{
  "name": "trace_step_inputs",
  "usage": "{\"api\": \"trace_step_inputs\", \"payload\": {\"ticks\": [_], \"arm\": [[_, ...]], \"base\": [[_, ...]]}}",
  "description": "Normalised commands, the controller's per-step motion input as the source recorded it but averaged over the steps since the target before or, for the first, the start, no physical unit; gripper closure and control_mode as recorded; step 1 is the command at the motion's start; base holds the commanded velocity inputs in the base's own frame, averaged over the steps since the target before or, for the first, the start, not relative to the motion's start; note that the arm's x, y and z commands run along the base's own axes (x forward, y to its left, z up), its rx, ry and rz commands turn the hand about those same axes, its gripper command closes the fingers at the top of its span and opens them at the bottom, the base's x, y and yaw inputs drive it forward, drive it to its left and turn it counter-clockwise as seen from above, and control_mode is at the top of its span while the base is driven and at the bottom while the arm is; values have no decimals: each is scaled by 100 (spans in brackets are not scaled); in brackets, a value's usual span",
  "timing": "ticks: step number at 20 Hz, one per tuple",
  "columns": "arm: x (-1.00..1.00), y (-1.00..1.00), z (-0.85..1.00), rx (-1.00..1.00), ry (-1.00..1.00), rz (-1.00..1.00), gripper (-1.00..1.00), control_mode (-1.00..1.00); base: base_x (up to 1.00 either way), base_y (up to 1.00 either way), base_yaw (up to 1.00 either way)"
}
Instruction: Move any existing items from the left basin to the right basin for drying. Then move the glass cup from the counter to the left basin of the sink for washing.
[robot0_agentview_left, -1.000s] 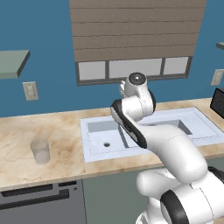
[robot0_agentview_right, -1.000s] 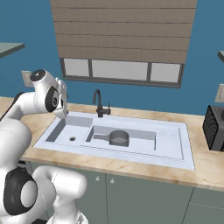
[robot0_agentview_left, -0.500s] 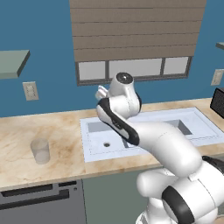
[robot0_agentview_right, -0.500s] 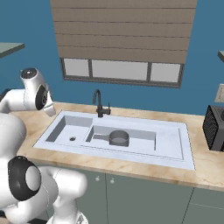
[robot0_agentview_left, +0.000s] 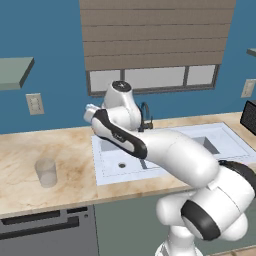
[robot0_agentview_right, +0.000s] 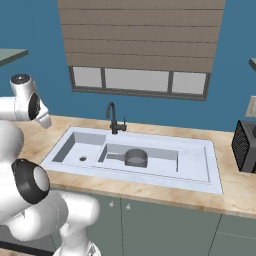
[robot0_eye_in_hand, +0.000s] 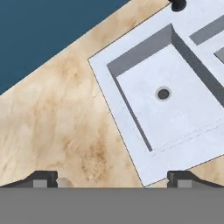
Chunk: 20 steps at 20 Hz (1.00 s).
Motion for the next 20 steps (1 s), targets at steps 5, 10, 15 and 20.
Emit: {"api": "trace_step_inputs", "payload": {"ticks": [5,10,15,20], "arm": [[-12,69,0,-16,0,32,-100,-100],[-17,69,0,-15,0,30,-100,-100],[-13,66,-1,-11,7,23,-100,-100],[-4,37,-22,-4,15,5,-100,-100]], "base": [[0,0,0],[0,0,0],[0,0,0],[0,0,0]]}}
